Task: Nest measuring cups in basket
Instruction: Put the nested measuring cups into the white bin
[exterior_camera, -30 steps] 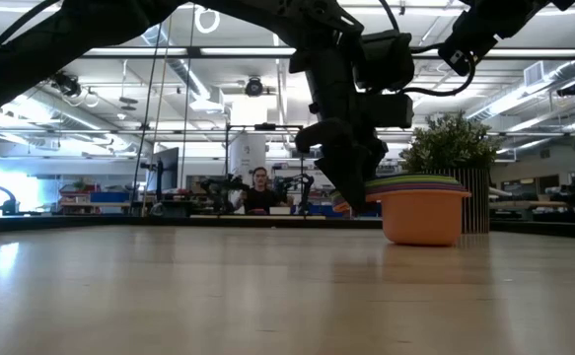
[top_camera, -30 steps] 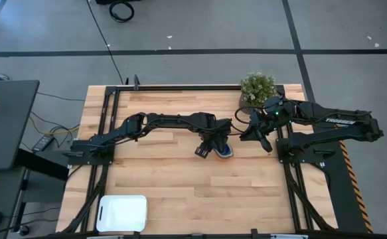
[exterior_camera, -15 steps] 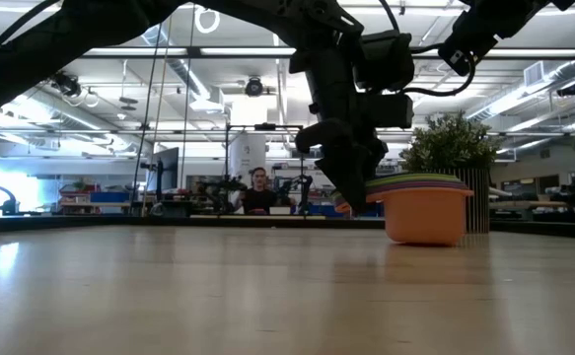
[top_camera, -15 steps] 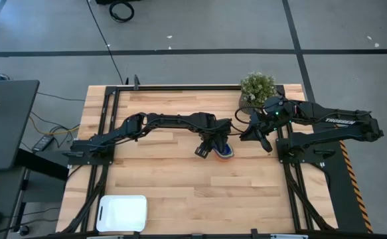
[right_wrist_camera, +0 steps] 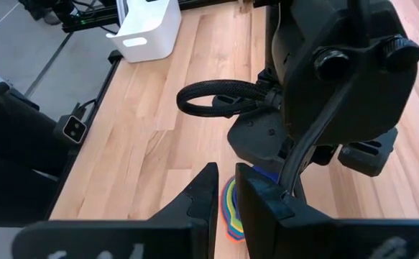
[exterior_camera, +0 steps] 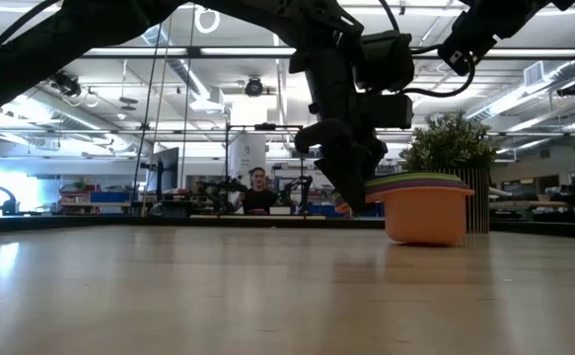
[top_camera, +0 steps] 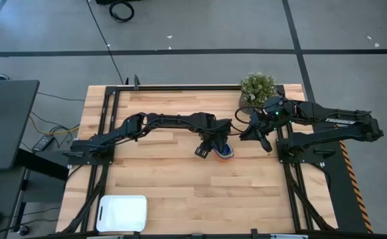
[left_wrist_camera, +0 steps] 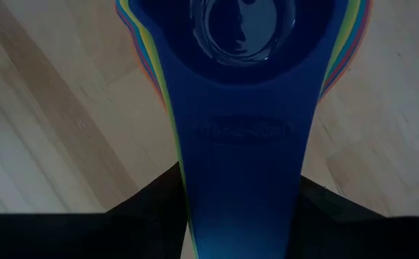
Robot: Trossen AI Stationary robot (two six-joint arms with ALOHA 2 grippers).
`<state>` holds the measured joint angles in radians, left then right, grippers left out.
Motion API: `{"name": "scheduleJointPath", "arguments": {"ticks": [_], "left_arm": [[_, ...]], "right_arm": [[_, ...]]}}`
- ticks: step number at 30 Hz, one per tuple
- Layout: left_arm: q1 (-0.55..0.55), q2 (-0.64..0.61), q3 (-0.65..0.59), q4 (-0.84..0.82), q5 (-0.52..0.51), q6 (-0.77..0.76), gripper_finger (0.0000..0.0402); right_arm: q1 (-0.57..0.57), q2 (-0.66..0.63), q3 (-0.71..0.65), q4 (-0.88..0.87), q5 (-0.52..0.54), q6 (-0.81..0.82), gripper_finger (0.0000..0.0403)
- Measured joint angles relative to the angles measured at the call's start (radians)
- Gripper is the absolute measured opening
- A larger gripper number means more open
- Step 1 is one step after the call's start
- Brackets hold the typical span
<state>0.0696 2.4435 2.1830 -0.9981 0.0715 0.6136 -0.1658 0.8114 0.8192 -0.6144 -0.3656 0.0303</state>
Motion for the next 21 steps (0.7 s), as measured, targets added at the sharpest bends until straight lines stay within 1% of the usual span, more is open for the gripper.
{"name": "scheduleJointPath", "arguments": {"ticks": [10, 21], "left_arm": [[0.000, 0.000, 0.000, -0.004, 0.000, 0.000, 0.0171], [-0.001, 0.000, 0.000, -0.030, -0.009, 0.000, 0.0171]], "right_arm": [[0.000, 0.000, 0.000, -0.014, 0.000, -0.028, 0.0057], [0.000, -0.030, 0.000, -0.092, 0.000, -0.034, 0.0057]]}}
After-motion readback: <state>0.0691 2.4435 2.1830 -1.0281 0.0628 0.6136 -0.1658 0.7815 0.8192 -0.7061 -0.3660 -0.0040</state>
